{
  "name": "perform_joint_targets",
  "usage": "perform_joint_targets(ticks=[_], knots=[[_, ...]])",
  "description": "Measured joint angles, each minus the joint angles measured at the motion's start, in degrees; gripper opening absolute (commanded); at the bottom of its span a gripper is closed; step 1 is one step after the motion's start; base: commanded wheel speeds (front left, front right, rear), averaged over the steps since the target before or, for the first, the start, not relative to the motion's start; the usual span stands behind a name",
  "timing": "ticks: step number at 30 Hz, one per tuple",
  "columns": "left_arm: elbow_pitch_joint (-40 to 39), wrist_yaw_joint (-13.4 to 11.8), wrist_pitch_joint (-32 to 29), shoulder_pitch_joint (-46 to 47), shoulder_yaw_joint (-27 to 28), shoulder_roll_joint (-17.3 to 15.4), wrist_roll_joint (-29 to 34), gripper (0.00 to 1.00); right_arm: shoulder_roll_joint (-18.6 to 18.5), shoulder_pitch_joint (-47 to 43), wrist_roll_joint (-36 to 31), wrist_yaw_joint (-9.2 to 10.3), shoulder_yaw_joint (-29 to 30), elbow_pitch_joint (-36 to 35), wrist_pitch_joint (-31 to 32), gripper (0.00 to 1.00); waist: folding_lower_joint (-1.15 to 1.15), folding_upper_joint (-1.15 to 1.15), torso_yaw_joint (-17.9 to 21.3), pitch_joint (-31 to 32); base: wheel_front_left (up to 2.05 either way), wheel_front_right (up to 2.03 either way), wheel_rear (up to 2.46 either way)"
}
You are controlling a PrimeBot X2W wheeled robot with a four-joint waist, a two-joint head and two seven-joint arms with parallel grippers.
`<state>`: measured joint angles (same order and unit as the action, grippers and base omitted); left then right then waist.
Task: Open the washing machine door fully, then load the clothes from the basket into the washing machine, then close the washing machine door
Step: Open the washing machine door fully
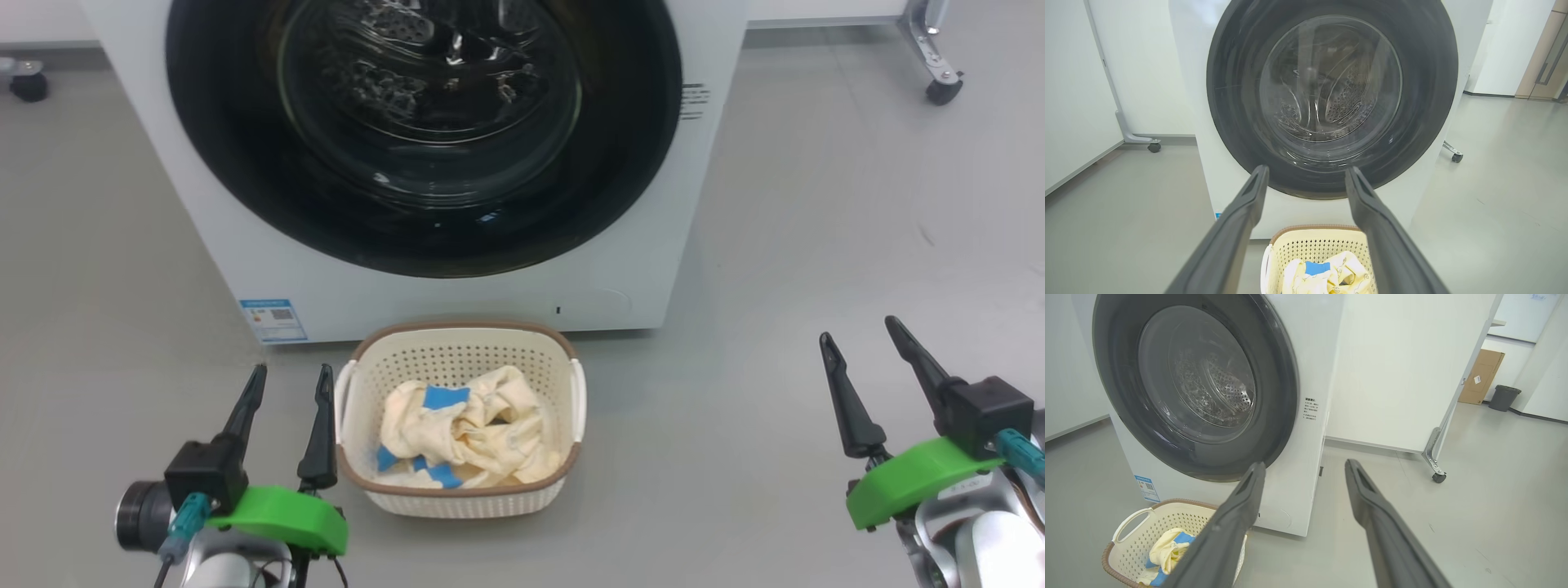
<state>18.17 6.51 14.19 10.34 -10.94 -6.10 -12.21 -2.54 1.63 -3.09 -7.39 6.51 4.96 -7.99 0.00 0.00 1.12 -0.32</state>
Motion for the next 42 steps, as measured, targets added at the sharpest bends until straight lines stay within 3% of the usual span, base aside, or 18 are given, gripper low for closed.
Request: perform_joint_targets(ticks=[20,42], knots=[[-0.2,-0.8,0.0,0.1,-0.7,0.1,-0.1,1.00,-0.1,0.0,0.1,0.00,0.8,0.1,-0.1,1.00,0.00,0.00,0.6,-0.2,1.09,1.09,-2.17],[0.4,-2.1,0.0,0.3,-0.7,-0.5,-0.6,1.00,0.0,0.0,0.0,0.00,0.7,0.2,-0.6,1.00,0.00,0.00,0.9,-1.0,0.07,0.07,-0.14]])
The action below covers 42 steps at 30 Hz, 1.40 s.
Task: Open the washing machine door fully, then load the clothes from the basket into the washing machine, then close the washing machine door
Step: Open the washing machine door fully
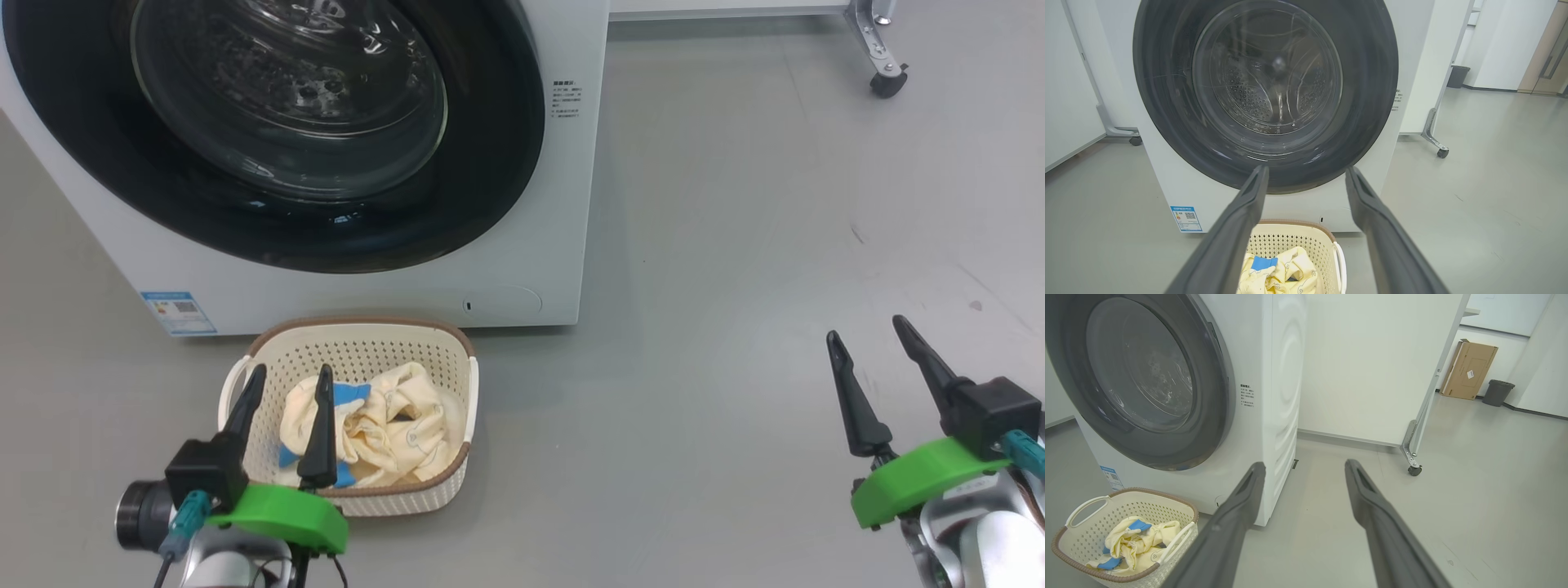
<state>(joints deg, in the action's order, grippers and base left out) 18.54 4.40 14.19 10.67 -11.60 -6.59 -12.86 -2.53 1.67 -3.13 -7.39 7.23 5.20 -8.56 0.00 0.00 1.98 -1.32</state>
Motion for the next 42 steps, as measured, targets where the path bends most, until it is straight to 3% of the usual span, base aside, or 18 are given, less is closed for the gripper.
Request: perform_joint_targets(ticks=[19,21,22,24,35,38,42], knots=[[-1.5,-0.4,0.0,2.4,-0.5,-0.5,-0.4,1.00,0.1,4.0,-0.9,0.00,2.7,0.0,0.6,0.98,0.00,0.00,-0.6,-4.4,0.00,0.00,0.00],[-1.8,-0.4,0.0,3.0,-0.7,-0.5,-0.3,1.00,0.1,5.1,-0.1,0.00,3.4,0.2,0.6,0.70,0.00,0.00,-0.8,-5.1,0.00,0.00,0.00],[-2.0,-0.4,0.0,3.2,-0.8,-0.5,-0.3,1.00,0.1,5.7,0.1,0.00,3.8,0.4,0.6,0.43,0.00,0.00,-0.9,-5.5,0.00,0.00,0.00],[-2.2,-0.4,0.0,3.9,-1.1,-0.4,-0.3,1.00,0.1,7.0,0.1,0.00,4.8,0.8,0.8,0.00,0.00,0.00,-1.3,-6.3,0.00,0.00,0.00],[-3.6,0.2,0.2,5.7,-1.3,-0.1,-0.2,1.00,0.1,17.2,5.0,0.00,9.6,5.8,0.9,0.00,0.01,0.00,-3.6,-9.6,0.00,0.00,0.00],[-3.7,0.5,0.2,6.3,-1.4,0.3,0.3,1.00,0.1,21.2,9.6,0.00,11.4,8.5,1.0,0.00,0.01,0.00,-4.6,-10.2,0.00,0.00,0.00],[-4.4,1.1,0.2,8.0,-1.9,0.8,0.8,1.00,0.1,29.3,25.1,0.00,14.5,14.1,1.0,0.00,-0.01,0.00,-6.8,-12.0,0.00,0.00,0.00]])
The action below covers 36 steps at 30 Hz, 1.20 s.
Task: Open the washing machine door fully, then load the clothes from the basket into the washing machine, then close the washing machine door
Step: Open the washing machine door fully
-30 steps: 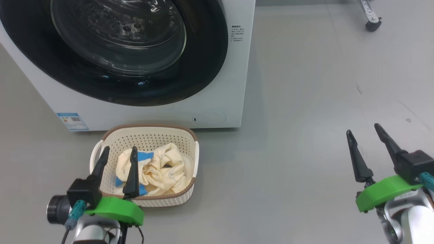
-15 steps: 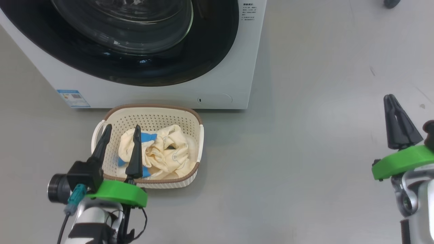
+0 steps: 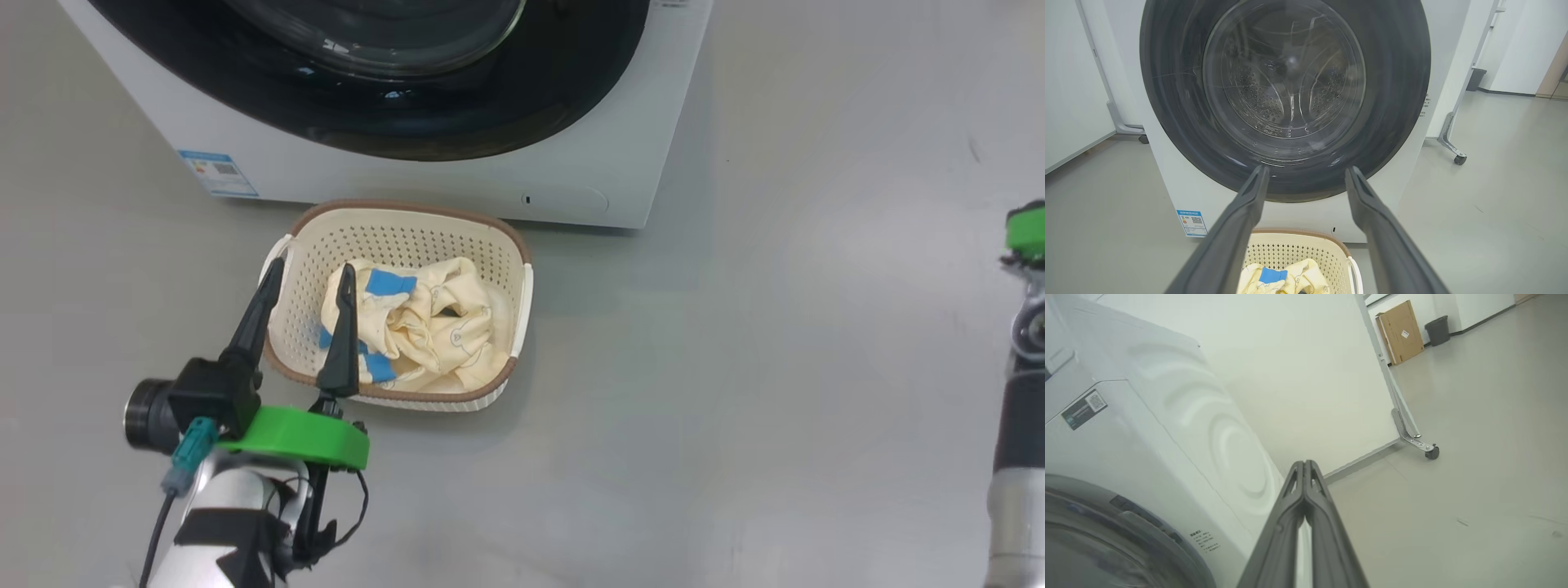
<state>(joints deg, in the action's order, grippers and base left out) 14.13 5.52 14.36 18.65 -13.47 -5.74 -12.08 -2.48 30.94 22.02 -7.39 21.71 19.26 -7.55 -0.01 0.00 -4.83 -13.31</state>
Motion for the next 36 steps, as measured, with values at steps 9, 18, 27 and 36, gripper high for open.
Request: perform_joint_targets(ticks=[9,18,27,36], knots=[[-1.1,0.5,0.0,1.3,-0.2,0.7,0.6,1.00,-0.2,12.3,28.6,0.00,3.2,10.1,6.7,0.00,0.00,0.00,-2.3,-3.2,0.00,0.00,0.00],[-1.3,1.1,0.0,3.2,-1.0,1.7,1.1,1.00,-0.3,23.1,48.3,0.00,6.9,22.1,19.6,0.00,0.01,0.00,-4.0,-5.9,0.00,0.00,0.00],[-1.4,1.5,0.0,4.6,-1.4,2.2,1.5,1.00,-0.6,31.6,51.3,0.00,2.6,30.0,32.0,0.00,0.01,0.00,-5.2,-8.3,0.00,0.00,0.00],[-1.3,1.6,0.0,5.2,-1.4,2.8,1.9,1.00,-0.9,38.1,50.6,0.00,-7.6,33.8,33.9,0.00,0.01,0.00,-6.0,-9.9,0.00,0.00,0.00]])
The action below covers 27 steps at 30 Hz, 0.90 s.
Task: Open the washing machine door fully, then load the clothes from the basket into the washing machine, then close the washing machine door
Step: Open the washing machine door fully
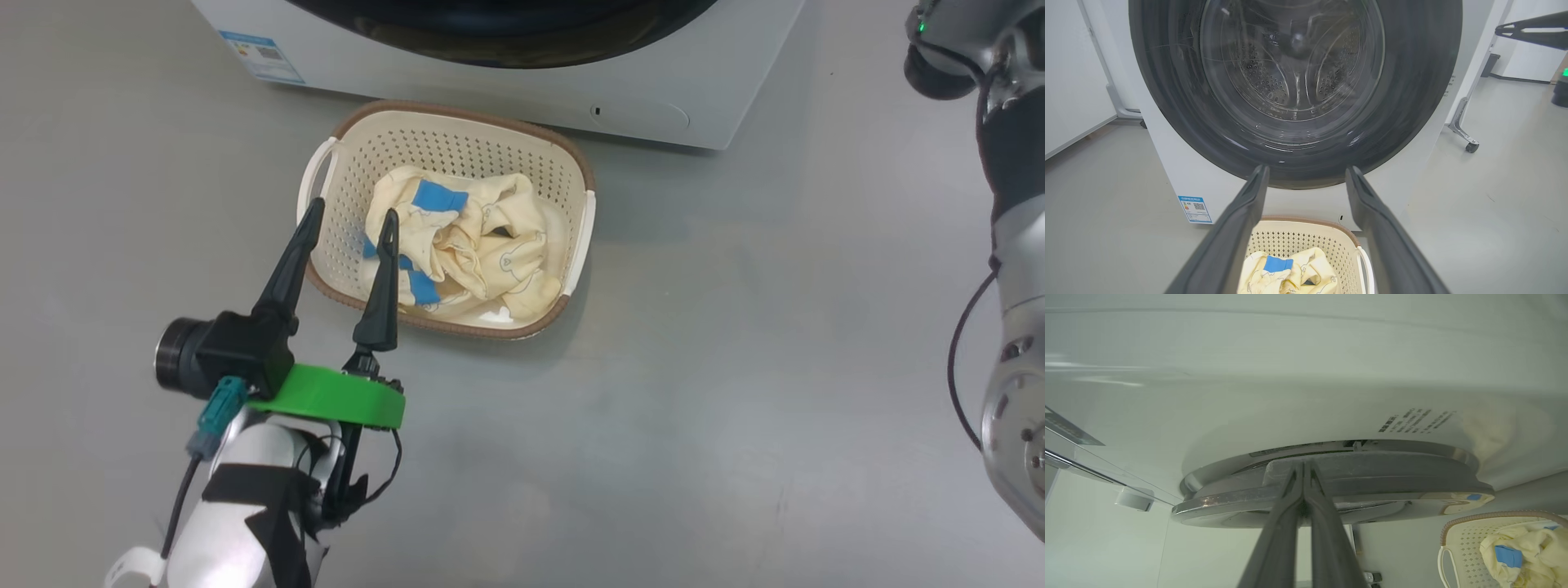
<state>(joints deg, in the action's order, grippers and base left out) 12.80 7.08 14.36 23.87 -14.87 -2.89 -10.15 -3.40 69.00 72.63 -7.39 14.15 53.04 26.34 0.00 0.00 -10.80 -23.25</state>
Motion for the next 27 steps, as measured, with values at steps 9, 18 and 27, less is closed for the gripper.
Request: perform_joint_targets(ticks=[9,18,27], knots=[[0.0,0.0,0.0,1.4,-0.9,0.4,0.1,1.00,-0.2,7.2,0.9,0.00,-8.6,5.1,-0.2,0.00,0.00,0.00,-1.7,-1.8,0.00,0.00,0.00],[-0.1,0.0,0.0,2.3,-3.0,0.7,0.1,1.00,-0.4,13.6,0.5,0.00,-11.5,11.6,-2.3,0.00,-0.01,0.00,-3.1,-3.7,0.00,0.00,0.00],[-0.4,0.2,0.0,2.8,-4.1,0.9,0.0,1.00,-1.3,17.4,-1.1,0.00,-13.0,16.4,-2.3,0.00,0.00,0.00,-4.0,-4.9,0.00,0.00,0.00]])
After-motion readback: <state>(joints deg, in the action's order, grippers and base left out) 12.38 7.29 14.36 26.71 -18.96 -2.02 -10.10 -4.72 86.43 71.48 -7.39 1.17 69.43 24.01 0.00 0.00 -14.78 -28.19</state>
